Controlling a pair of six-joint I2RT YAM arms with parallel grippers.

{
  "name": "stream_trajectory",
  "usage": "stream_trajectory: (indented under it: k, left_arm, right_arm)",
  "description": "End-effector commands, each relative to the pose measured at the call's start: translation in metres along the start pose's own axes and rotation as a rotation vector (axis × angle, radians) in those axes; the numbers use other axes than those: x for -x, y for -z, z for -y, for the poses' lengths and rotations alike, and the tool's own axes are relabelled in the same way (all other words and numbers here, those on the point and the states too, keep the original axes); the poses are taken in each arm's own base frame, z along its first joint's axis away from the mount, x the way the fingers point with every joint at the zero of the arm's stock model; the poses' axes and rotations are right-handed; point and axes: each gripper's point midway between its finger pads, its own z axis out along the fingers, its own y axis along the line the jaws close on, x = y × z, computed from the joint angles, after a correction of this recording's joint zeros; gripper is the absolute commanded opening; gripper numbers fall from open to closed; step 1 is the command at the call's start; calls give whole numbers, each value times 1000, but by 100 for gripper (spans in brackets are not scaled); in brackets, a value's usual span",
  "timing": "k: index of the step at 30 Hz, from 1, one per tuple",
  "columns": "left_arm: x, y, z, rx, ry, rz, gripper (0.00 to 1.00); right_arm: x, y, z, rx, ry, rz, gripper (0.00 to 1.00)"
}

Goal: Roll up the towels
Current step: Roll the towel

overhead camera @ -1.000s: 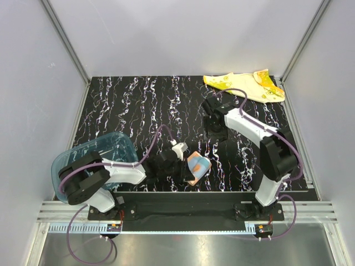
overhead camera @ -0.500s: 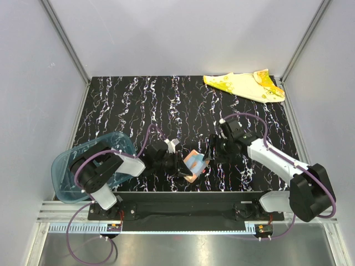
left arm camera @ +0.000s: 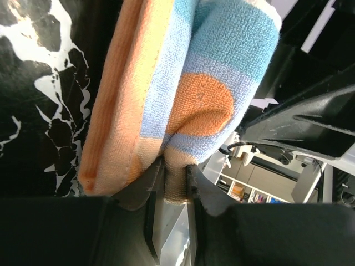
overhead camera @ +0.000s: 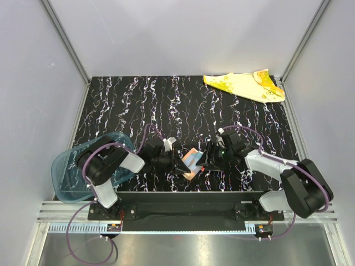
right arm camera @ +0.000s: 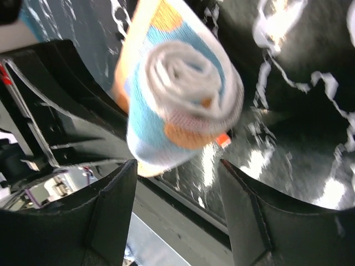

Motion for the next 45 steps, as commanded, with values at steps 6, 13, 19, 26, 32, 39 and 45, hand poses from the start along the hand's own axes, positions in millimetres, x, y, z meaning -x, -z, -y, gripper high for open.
stream_trajectory:
  k: [6, 13, 19, 26, 32, 39, 45]
  left_arm:
    - [-2, 3, -44, 123, 93, 2, 0]
    - [-1, 6, -43, 77, 129, 7, 2]
    - [-3, 9, -41, 50, 131, 16, 13]
    - [4, 27, -58, 245, 56, 99, 39]
    - [18, 53, -48, 409, -58, 191, 53]
    - [30, 88, -30, 692, -231, 338, 59]
    - [21, 91, 17, 804, -515, 462, 61]
  right_arm:
    - [15, -26, -10, 105, 4, 28, 63]
    - [16, -40, 3, 76, -5, 35, 37]
    - [21, -53, 5, -46, 58, -13, 29]
    - [29, -49, 10, -247, 148, -120, 22]
    - [34, -49, 8, -362, 226, -180, 20]
    - [21, -62, -1, -412, 296, -252, 19]
    - [14, -64, -15, -402, 333, -271, 19]
